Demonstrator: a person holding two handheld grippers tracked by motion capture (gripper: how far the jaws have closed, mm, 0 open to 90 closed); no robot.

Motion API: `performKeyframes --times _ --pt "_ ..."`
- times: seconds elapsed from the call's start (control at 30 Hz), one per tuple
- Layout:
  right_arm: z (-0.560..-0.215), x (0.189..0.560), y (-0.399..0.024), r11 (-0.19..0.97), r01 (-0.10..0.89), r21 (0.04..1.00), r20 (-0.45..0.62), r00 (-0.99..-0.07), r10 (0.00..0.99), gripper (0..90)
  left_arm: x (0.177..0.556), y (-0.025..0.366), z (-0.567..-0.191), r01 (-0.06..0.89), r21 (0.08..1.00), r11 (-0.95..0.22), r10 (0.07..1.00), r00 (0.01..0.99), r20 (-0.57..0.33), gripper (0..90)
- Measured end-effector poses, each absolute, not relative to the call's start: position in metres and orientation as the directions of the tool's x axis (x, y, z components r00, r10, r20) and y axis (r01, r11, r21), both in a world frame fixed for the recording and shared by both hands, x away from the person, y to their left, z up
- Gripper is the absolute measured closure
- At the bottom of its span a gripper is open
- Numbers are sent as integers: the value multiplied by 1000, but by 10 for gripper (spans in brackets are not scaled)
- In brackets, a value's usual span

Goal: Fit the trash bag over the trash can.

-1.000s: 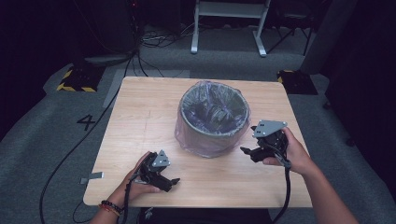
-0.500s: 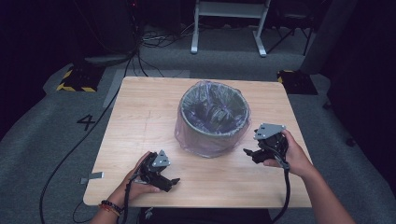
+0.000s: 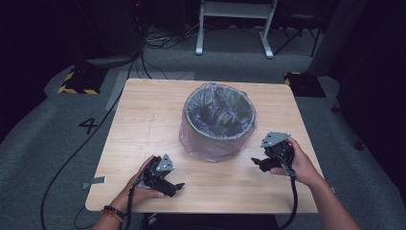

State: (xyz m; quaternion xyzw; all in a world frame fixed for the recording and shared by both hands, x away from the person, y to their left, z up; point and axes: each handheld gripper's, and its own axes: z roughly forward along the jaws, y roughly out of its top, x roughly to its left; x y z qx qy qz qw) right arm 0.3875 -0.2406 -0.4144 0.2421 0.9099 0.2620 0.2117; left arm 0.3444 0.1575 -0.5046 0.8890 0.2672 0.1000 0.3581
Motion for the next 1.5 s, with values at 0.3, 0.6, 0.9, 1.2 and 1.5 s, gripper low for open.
performKeyframes --times 0.3,0.6,0.9,1.2,1.5 --pt "-434 384 -252 725 366 583 -213 -793 571 203 344 158 -505 404 690 -601 547 837 -14 37" --pt "-454 377 -271 686 406 603 -165 -778 606 203 344 158 -505 403 690 -601 547 837 -13 37" --pt "-471 369 -288 658 411 631 -151 -767 624 203 345 158 -505 402 691 -601 546 838 -13 38" --pt "-487 359 -312 583 460 670 -112 -713 692 211 344 158 -505 404 690 -601 547 837 -14 37" --pt "-500 349 -336 465 513 722 -12 -663 749 185 344 157 -505 403 691 -600 547 837 -13 39"
